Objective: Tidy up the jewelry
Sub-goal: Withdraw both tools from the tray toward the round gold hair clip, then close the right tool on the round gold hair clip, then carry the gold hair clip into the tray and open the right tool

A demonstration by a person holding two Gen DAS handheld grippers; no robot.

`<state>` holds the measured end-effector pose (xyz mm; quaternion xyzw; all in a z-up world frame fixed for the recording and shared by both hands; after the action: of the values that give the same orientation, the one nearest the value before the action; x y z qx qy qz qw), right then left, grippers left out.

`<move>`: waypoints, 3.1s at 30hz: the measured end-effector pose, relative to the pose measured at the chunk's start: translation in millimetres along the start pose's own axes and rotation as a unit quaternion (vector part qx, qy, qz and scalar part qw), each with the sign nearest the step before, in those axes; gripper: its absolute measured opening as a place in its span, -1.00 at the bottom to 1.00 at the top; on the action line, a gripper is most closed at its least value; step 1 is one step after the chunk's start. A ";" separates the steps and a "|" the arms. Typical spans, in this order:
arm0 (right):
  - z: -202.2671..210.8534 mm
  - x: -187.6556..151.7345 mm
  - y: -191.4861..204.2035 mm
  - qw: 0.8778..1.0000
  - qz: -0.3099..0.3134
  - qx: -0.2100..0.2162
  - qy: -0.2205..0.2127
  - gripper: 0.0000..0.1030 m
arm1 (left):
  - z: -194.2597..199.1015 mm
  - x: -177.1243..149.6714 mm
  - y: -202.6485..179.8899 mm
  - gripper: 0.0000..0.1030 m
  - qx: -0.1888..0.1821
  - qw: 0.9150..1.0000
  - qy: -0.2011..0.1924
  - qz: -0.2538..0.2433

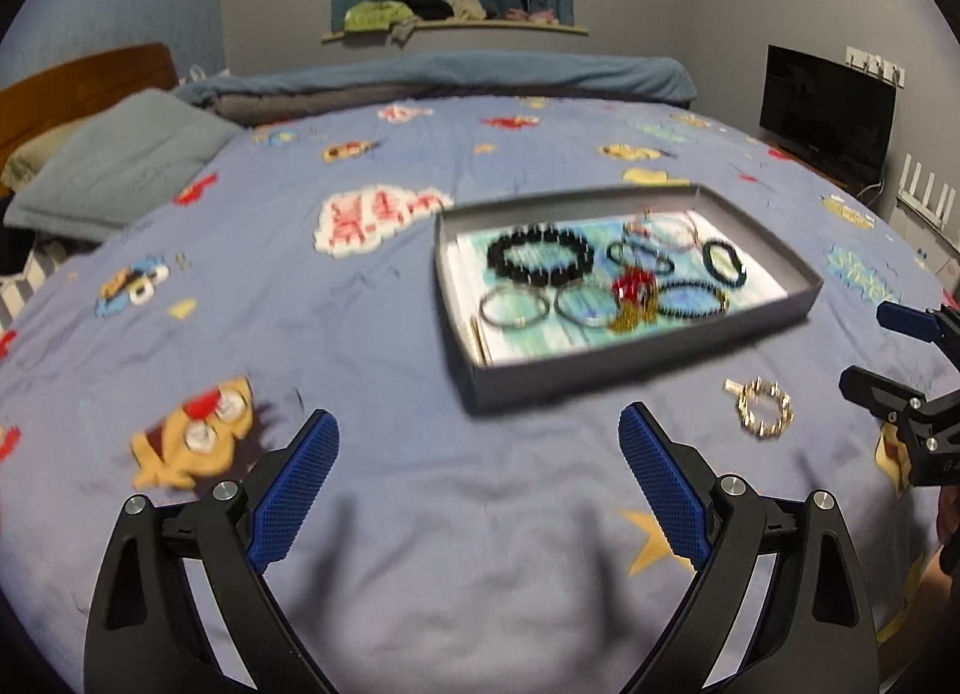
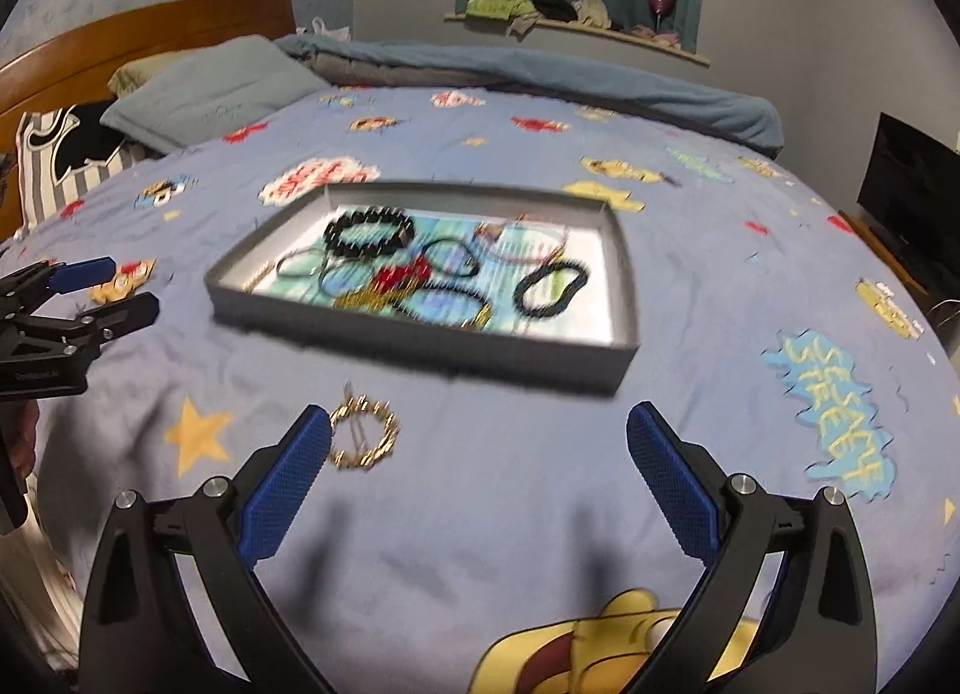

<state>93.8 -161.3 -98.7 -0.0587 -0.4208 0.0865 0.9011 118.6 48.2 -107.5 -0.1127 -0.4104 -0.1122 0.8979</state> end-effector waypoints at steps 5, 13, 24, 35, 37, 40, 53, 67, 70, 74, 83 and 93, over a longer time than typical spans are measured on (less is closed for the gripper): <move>-7.6 -15.0 16.3 1.000 0.020 0.007 0.007 0.89 | -11.1 -20.3 -4.2 0.82 -0.007 1.000 0.017 0.000; -17.7 -25.5 34.9 0.999 0.039 0.022 0.004 0.78 | -21.9 -36.5 -9.0 0.82 -0.019 0.999 0.028 -0.006; -32.5 -26.9 54.8 0.997 0.062 0.035 0.002 0.05 | -32.3 -42.5 -9.0 0.81 -0.019 0.999 0.030 -0.011; -28.4 -24.9 58.5 0.997 0.066 0.041 -0.011 -0.27 | -30.6 -39.1 -12.6 0.07 -0.025 0.999 0.022 -0.017; -27.7 -24.1 57.6 0.997 0.063 0.043 -0.012 -0.28 | -31.4 -38.8 -13.6 0.02 -0.026 0.999 0.023 -0.020; -26.2 -22.4 55.5 0.997 0.060 0.043 -0.013 -0.28 | -32.0 -39.2 -14.1 0.01 -0.025 0.999 0.023 -0.022; -1.6 29.8 11.7 0.997 0.031 0.018 -0.064 -0.28 | -15.4 2.3 -5.5 -0.05 -0.018 1.000 -0.009 -0.022; -69.5 47.0 -21.6 1.000 -0.002 -0.007 -0.010 -0.28 | -57.9 54.1 -22.3 -0.05 -0.044 0.999 0.000 -0.022; -82.9 43.1 -22.8 1.000 0.000 -0.010 0.012 -0.28 | -72.5 54.7 -21.6 -0.05 -0.053 0.998 0.013 -0.010; -91.6 42.3 -24.6 1.000 0.000 -0.008 0.029 -0.28 | -87.8 53.4 -20.1 -0.05 -0.057 0.998 0.030 -0.004; -100.6 34.9 -29.7 0.996 -0.038 0.022 0.079 -0.27 | -102.5 47.7 -18.2 -0.05 -0.062 0.997 0.043 0.001; -98.3 37.0 -28.7 0.997 -0.035 0.021 0.071 0.12 | -107.1 46.0 -17.9 -0.05 -0.059 0.997 0.046 -0.002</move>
<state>195.8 -185.0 -128.7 -0.0313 -0.3556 0.0595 0.9322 218.9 -5.3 -138.7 -0.1591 -0.3613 -0.1433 0.9075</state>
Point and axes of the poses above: each gripper's, at about its wrist camera, not at the fingertips, and z roughly against the way its jaws point, y to its left, x to its top, the point moved 10 cm from there along -z, roughly the way its jaws point, and after that the axes turned 10 degrees about -x, right-handed, at the moved point
